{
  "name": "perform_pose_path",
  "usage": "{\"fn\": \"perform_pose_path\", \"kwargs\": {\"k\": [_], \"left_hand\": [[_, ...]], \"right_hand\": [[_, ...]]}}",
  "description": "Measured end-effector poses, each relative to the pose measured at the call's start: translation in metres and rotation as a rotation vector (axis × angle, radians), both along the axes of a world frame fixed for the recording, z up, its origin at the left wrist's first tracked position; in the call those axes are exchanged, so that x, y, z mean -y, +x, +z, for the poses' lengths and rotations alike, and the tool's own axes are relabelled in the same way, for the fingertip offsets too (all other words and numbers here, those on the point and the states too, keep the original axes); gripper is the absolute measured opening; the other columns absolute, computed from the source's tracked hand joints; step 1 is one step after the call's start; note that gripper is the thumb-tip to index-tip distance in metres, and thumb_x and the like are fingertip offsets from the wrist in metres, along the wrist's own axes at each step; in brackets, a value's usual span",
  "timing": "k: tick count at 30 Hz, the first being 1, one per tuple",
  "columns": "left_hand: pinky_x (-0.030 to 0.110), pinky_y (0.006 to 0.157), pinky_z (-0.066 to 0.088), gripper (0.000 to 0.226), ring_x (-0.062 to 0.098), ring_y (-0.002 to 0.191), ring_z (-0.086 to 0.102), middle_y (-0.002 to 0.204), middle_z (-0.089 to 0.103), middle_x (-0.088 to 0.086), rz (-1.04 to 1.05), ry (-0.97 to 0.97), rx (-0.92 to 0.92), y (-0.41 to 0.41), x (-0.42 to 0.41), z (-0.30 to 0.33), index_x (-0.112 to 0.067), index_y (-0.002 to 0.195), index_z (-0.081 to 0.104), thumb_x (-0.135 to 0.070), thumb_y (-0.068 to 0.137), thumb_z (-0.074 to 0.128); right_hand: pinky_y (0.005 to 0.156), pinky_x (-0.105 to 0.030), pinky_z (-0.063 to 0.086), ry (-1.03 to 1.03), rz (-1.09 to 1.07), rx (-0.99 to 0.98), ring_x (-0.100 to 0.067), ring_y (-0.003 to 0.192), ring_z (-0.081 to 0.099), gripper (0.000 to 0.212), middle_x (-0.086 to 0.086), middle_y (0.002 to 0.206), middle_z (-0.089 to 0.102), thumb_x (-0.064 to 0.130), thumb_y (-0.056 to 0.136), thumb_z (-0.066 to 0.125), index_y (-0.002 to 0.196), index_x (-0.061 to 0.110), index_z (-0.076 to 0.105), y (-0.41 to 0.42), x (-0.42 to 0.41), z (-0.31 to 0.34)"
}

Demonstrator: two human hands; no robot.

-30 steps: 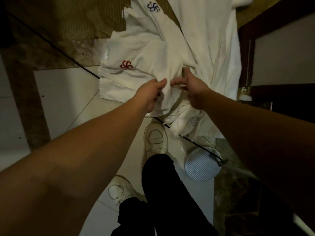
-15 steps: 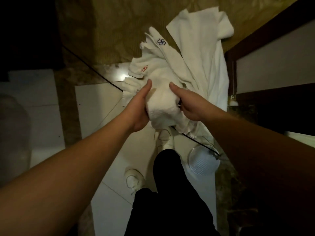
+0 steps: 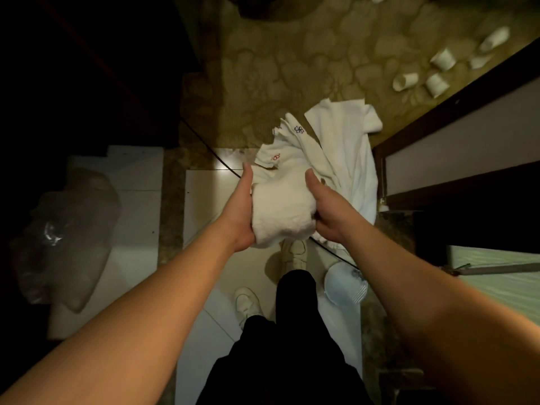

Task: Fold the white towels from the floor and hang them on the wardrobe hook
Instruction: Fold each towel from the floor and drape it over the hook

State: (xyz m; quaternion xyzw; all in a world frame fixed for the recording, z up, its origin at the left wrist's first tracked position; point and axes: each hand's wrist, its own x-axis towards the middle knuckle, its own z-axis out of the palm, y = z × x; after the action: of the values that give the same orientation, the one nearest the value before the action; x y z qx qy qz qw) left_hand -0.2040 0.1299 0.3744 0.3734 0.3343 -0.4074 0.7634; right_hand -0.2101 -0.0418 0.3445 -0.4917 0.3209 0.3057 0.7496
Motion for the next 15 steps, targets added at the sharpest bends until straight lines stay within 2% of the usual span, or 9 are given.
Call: {"fn": "perform_pose_path", "kwargs": {"k": [5, 8, 10, 12, 13, 15], "left_hand": [[0.041, 0.077, 0.062, 0.084, 0.031, 0.108, 0.071, 0.122, 0.071, 0.014, 0.054, 0.050, 0.058, -0.036, -0.033, 0.069, -0.017, 0.130, 0.066, -0.081, 0.088, 0.032], [0.039, 0.076, 0.062, 0.088, 0.030, 0.105, 0.072, 0.117, 0.073, 0.014, 0.073, 0.128, 0.089, -0.061, -0.051, 0.103, -0.015, 0.127, 0.068, -0.084, 0.087, 0.031], [0.040, 0.087, 0.059, 0.093, 0.029, 0.104, 0.073, 0.113, 0.075, 0.012, 0.058, 0.218, 0.101, -0.080, -0.064, 0.120, -0.015, 0.126, 0.068, -0.088, 0.083, 0.031], [0.045, 0.099, 0.053, 0.095, 0.031, 0.105, 0.072, 0.110, 0.076, 0.011, 0.072, 0.295, 0.106, -0.100, -0.079, 0.135, -0.016, 0.125, 0.068, -0.092, 0.076, 0.038], [0.048, 0.100, 0.052, 0.095, 0.032, 0.105, 0.072, 0.110, 0.076, 0.012, 0.089, 0.318, 0.109, -0.111, -0.088, 0.143, -0.016, 0.124, 0.067, -0.092, 0.071, 0.045], [0.047, 0.089, 0.057, 0.089, 0.033, 0.097, 0.074, 0.107, 0.076, 0.014, 0.111, 0.353, 0.115, -0.136, -0.108, 0.156, -0.012, 0.117, 0.069, -0.083, 0.064, 0.060]], "right_hand": [[0.095, -0.041, 0.055, -0.195, 0.076, -0.002, -0.019, 0.106, 0.072, 0.080, -0.001, 0.119, 0.074, 0.084, 0.070, 0.061, 0.123, 0.024, 0.065, -0.029, -0.036, 0.068], [0.110, -0.046, 0.044, -0.501, 0.197, 0.006, -0.027, 0.121, 0.059, 0.119, -0.007, 0.140, 0.060, 0.098, 0.059, 0.037, 0.141, 0.014, 0.057, -0.047, -0.051, 0.104], [0.107, -0.043, 0.042, -0.599, 0.193, -0.002, -0.029, 0.119, 0.055, 0.131, -0.010, 0.143, 0.056, 0.101, 0.053, 0.029, 0.145, 0.012, 0.052, -0.060, -0.057, 0.124], [0.097, -0.038, 0.041, -0.595, 0.144, -0.013, -0.025, 0.108, 0.052, 0.131, -0.010, 0.141, 0.057, 0.101, 0.052, 0.032, 0.146, 0.011, 0.051, -0.073, -0.058, 0.139], [0.094, -0.037, 0.041, -0.578, 0.132, -0.017, -0.023, 0.107, 0.051, 0.128, -0.010, 0.141, 0.057, 0.100, 0.055, 0.034, 0.146, 0.011, 0.051, -0.080, -0.056, 0.145], [0.097, -0.038, 0.043, -0.546, 0.134, -0.018, -0.024, 0.110, 0.053, 0.116, -0.009, 0.143, 0.056, 0.095, 0.068, 0.039, 0.147, 0.011, 0.050, -0.096, -0.047, 0.152]]}}
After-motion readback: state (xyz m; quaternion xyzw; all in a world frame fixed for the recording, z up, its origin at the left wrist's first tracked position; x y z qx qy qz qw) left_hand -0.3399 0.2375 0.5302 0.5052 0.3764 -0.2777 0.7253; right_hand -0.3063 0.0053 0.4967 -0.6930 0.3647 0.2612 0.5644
